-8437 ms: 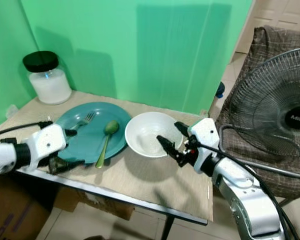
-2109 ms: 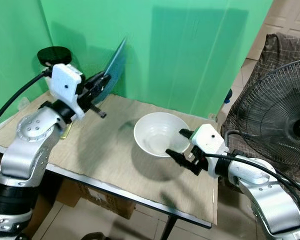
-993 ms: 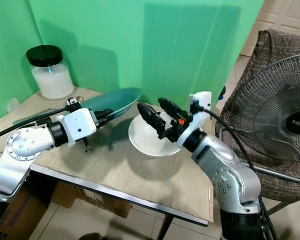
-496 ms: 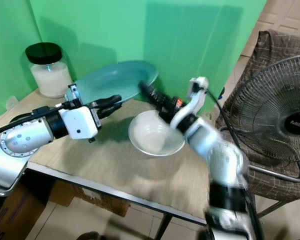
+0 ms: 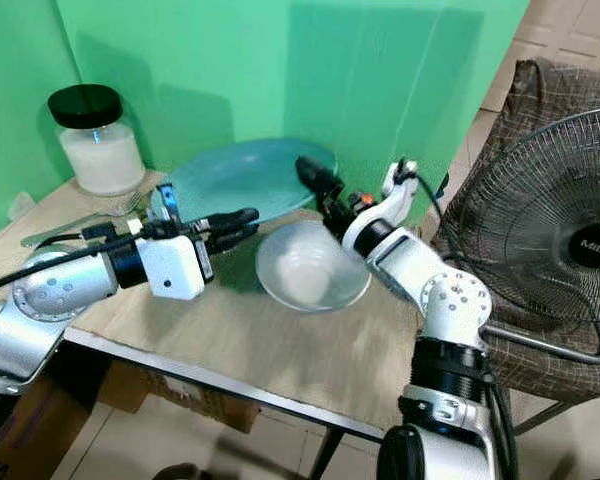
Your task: Setting the table
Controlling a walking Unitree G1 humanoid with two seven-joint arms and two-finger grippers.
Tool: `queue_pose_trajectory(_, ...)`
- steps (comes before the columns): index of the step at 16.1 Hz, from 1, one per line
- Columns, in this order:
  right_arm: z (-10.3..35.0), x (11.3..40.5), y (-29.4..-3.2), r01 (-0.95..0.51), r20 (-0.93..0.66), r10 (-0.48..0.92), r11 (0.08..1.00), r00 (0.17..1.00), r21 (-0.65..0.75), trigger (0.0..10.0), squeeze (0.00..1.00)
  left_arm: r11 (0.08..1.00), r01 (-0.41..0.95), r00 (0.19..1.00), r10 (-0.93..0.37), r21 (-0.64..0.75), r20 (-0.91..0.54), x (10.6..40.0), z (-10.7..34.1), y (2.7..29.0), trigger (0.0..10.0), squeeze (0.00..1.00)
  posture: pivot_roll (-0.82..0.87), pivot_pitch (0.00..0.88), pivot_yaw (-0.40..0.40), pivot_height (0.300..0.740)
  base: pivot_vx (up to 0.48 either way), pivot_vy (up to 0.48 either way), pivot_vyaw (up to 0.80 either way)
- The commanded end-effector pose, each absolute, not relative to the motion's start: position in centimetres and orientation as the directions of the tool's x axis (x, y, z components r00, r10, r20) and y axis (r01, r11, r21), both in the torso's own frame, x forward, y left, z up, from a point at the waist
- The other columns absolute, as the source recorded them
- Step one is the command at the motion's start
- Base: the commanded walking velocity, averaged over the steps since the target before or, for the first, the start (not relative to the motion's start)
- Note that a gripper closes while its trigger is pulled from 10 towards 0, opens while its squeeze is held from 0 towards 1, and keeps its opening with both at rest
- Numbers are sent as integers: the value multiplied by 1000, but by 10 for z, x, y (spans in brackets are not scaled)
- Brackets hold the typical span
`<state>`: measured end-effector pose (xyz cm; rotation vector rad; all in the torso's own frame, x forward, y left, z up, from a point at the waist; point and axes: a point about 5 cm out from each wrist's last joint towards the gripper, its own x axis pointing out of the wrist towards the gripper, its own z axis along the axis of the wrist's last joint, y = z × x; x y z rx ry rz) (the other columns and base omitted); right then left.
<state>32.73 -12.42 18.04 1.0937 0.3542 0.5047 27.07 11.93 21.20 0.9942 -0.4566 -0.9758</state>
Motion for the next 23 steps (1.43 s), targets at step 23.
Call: queue_pose_trajectory(23,168,317,-121,-133,-64,565,300,823,945,0,0,-96,416,372,-889,904,-266,283,215,123,0,0,96,0,-46,740,0,0,0)
